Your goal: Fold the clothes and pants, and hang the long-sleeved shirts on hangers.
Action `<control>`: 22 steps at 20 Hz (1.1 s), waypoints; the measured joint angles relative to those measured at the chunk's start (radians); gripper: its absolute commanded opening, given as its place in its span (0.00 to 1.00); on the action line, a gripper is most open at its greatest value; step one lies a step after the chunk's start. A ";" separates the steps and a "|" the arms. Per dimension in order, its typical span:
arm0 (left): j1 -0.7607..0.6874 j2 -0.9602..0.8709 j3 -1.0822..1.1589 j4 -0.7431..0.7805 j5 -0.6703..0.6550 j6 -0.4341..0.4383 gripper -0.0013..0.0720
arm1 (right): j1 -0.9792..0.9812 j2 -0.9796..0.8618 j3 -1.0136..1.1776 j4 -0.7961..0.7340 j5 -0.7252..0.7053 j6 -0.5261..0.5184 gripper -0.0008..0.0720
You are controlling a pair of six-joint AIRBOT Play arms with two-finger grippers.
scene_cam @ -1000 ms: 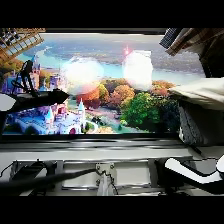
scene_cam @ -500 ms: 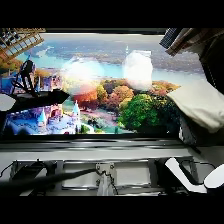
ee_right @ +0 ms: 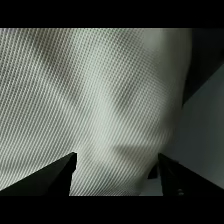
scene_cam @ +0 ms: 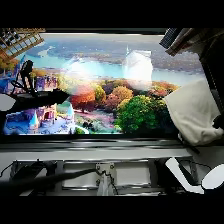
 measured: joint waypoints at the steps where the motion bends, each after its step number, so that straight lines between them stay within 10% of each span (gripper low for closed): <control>1: 0.000 0.000 0.000 0.000 0.000 0.000 0.43 | 0.000 0.000 0.004 -0.008 0.014 0.000 0.82; 5: 0.000 0.000 0.000 0.000 0.000 0.000 0.43 | -0.001 0.003 0.117 0.036 0.024 0.045 0.81; 13: 0.000 0.000 0.000 0.000 0.000 0.000 0.43 | 0.251 0.003 0.348 0.642 -0.010 -0.012 0.81; 22: 0.000 0.000 0.000 0.000 0.000 0.000 0.43 | 0.657 0.003 0.373 0.578 0.042 -0.108 0.81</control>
